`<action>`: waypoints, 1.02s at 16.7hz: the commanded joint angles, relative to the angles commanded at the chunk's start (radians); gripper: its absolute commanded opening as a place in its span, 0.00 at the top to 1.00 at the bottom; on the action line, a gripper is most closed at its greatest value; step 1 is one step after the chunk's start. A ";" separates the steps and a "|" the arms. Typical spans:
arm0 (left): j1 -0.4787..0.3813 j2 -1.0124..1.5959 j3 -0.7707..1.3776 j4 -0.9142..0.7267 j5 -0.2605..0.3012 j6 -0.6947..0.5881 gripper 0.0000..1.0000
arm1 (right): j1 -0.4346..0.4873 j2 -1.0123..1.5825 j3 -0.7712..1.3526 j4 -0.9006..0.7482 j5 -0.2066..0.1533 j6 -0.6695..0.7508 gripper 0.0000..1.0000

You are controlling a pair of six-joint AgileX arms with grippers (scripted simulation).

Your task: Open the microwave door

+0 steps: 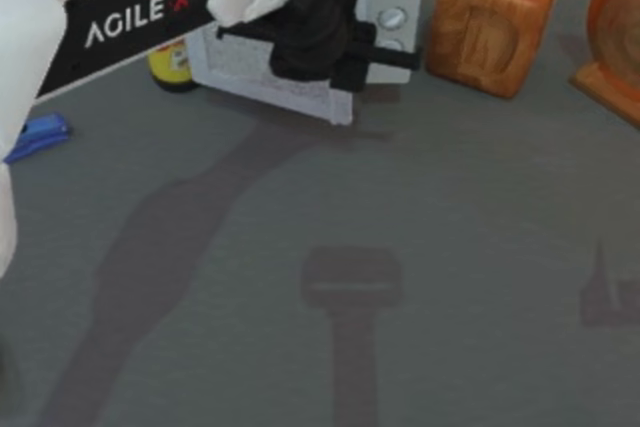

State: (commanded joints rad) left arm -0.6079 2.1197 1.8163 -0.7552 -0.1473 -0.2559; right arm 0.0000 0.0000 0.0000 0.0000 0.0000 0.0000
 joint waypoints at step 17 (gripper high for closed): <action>0.009 -0.039 -0.061 0.028 0.027 0.049 1.00 | 0.000 0.000 0.000 0.000 0.000 0.000 0.00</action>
State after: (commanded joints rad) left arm -0.5985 2.0804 1.7554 -0.7271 -0.1204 -0.2072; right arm 0.0000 0.0000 0.0000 0.0000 0.0000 0.0000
